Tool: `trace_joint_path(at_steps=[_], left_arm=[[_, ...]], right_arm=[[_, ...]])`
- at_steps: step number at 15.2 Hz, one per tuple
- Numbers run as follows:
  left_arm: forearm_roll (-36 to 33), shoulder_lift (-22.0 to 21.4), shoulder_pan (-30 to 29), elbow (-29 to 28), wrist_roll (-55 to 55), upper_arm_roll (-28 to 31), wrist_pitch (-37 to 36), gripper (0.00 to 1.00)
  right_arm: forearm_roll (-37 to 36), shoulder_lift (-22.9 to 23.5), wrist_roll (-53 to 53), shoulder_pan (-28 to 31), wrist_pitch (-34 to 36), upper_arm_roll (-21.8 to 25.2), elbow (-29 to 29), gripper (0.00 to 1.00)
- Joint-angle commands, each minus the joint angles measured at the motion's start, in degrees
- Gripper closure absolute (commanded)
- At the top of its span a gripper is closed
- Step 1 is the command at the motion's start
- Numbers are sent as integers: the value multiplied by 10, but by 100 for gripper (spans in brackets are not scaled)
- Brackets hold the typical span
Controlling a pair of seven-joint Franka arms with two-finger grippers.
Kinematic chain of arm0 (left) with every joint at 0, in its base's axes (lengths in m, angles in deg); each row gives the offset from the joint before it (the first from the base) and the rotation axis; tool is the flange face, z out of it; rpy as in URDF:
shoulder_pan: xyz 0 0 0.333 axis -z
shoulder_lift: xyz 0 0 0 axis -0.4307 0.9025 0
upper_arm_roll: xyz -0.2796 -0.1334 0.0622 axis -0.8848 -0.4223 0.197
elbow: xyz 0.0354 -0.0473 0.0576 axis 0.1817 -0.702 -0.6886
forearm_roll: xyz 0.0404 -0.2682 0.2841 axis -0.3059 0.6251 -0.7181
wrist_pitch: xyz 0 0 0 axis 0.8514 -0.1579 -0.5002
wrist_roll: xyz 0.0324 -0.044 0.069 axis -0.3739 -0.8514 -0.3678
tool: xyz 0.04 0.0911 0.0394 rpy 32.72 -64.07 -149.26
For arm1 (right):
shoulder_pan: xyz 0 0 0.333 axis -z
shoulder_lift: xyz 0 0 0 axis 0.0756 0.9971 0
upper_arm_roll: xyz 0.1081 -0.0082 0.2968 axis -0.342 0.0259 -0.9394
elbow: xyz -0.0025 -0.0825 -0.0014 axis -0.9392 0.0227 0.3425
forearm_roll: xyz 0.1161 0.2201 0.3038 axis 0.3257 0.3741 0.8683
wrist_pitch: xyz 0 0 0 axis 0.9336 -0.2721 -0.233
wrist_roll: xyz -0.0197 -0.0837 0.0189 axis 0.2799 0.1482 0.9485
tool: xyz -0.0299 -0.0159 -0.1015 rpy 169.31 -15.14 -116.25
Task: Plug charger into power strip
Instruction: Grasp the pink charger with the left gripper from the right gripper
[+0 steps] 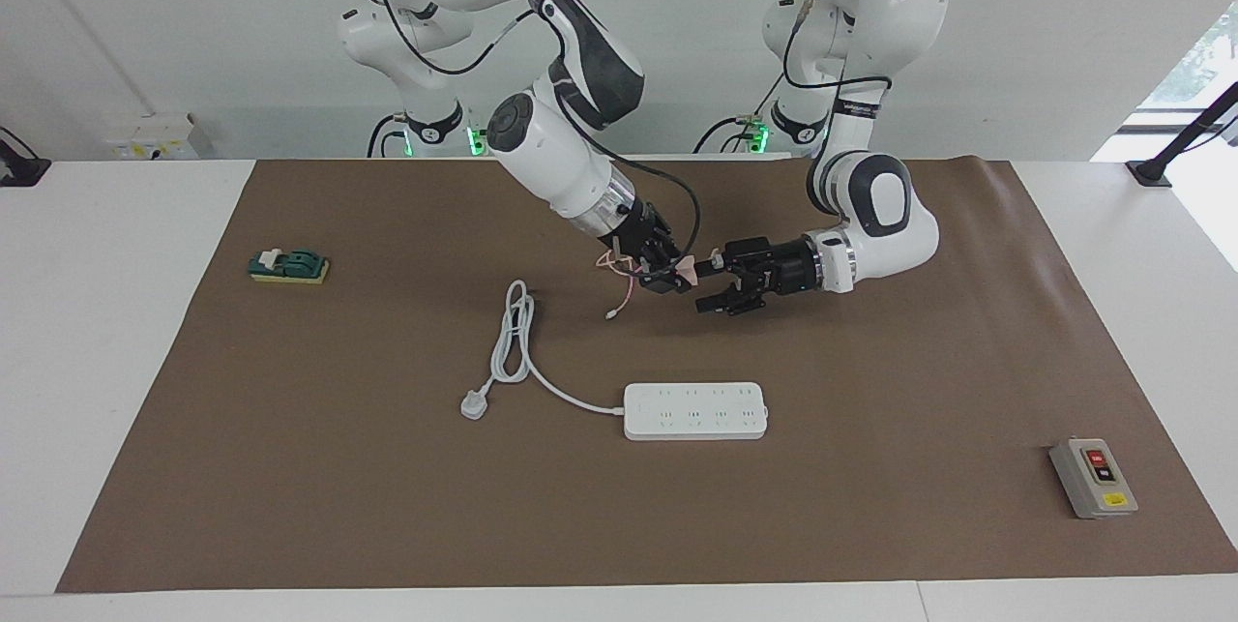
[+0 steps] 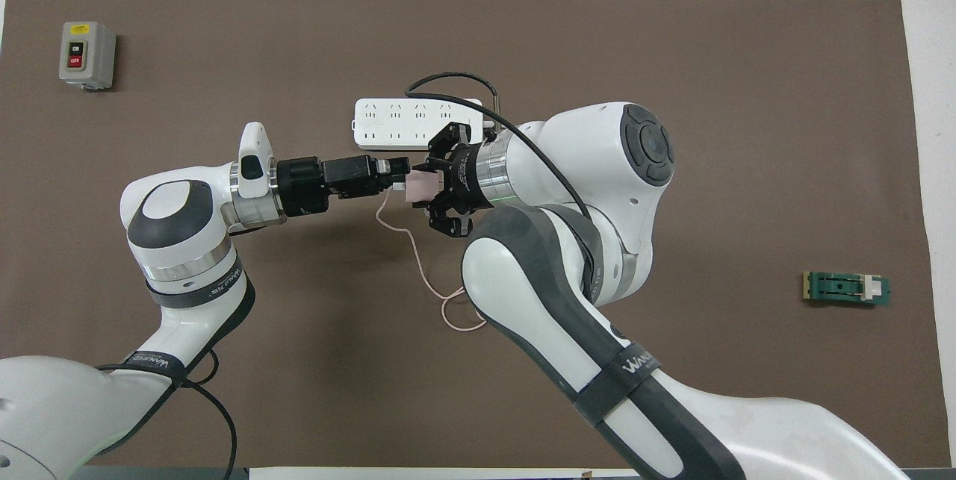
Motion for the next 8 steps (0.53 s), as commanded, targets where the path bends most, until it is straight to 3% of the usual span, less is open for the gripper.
trace_joint_path(at_steps=[1,8], left_arm=[[-23,-32,13,-11,25,8,30,0],[-40,-46,21,-21,42,8,47,0]], right_arm=[[-16,9,-19,-3,-5,0,11,100],[-16,10,-19,-3,-6,0,11,100]])
